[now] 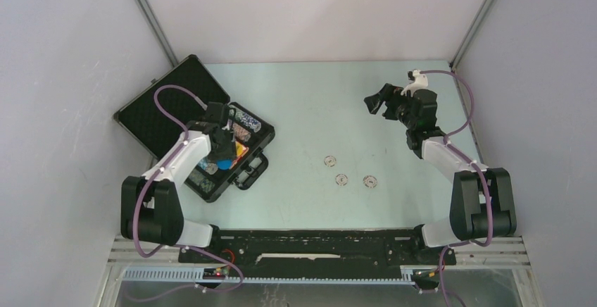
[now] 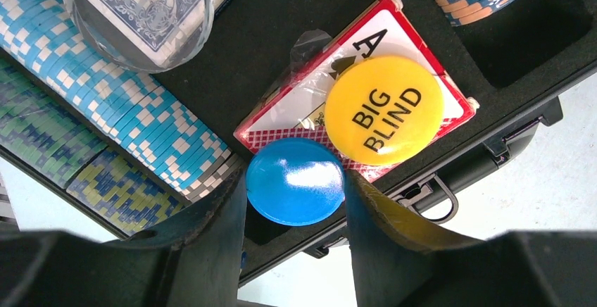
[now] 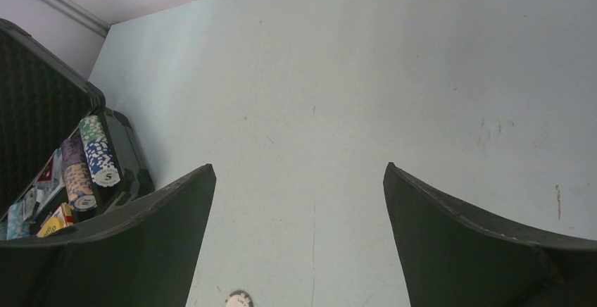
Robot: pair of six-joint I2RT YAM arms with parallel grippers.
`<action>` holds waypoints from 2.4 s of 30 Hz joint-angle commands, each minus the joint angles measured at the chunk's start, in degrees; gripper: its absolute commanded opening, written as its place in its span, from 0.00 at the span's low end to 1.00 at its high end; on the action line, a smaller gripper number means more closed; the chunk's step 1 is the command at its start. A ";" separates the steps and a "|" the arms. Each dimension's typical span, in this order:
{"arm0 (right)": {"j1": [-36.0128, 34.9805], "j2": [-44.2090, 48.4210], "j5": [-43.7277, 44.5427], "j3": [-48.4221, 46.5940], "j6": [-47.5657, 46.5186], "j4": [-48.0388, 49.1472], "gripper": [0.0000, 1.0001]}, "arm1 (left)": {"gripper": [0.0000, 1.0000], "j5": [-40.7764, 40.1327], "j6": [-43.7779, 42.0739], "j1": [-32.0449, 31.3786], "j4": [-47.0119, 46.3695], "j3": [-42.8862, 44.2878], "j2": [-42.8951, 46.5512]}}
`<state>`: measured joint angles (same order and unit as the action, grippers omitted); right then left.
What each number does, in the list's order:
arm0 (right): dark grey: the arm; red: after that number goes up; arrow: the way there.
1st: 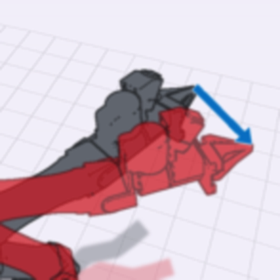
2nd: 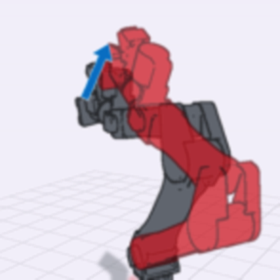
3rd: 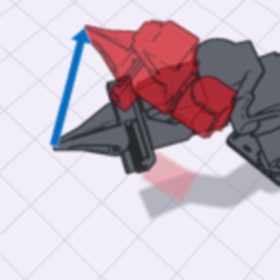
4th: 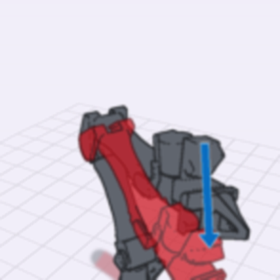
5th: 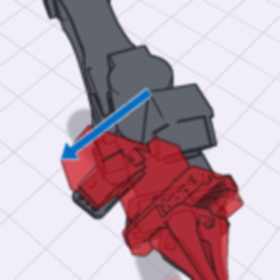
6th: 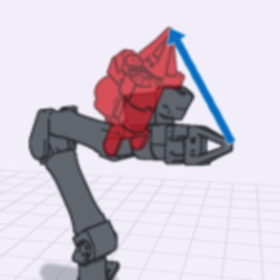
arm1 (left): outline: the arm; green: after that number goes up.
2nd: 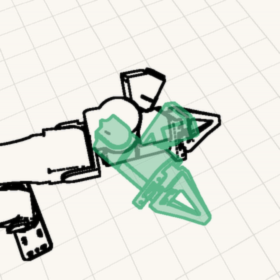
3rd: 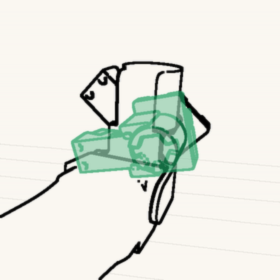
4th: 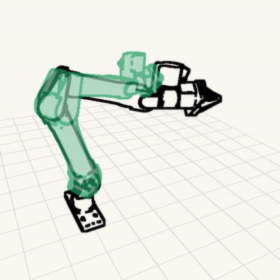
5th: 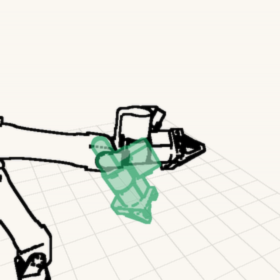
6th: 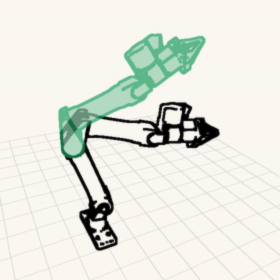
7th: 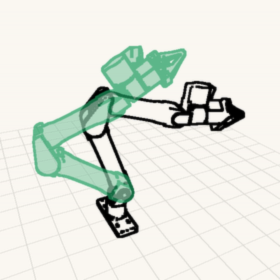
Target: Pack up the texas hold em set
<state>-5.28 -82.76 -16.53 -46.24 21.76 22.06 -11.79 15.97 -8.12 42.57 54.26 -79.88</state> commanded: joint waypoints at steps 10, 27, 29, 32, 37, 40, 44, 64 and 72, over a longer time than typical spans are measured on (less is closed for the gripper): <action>-0.30 -0.47 0.19 -2.01 -0.75 1.49 1.00 | 0.48 1.05 -2.03 0.39 -2.22 3.87 -2.29; -1.11 -1.39 1.28 -3.21 -1.46 -0.09 1.00 | 0.81 1.34 -3.30 0.29 -3.19 1.70 3.53; -1.70 -1.44 2.10 -3.46 -2.10 -0.74 1.00 | 0.84 1.89 -3.67 0.23 -3.32 1.04 5.70; -3.04 -1.20 4.15 -4.27 -3.05 -2.76 0.99 | 0.88 3.18 -4.30 -0.19 -3.69 0.15 10.06; -8.02 0.95 11.49 -7.57 -4.96 -12.54 1.00 | 0.97 7.28 -5.15 -1.92 -6.53 -1.25 18.96; -13.05 3.88 18.39 -8.30 -6.90 -22.13 1.00 | 1.00 9.96 -4.27 -3.19 -9.49 -3.35 25.97; -23.08 8.52 24.13 -8.14 -10.28 -35.03 1.00 | 1.00 13.53 -2.08 -3.37 -14.81 -6.69 38.46; -14.11 36.87 10.88 13.65 18.68 -47.35 0.96 | 1.00 24.13 -0.69 -4.74 -22.80 -12.69 56.26; -15.54 23.88 8.42 9.78 13.43 -51.97 1.00 | 1.00 25.35 -0.68 -5.32 -22.61 -12.57 55.82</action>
<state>-19.29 -52.12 -3.36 -33.23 37.65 -29.30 12.51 15.49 -12.88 21.50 42.02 -23.75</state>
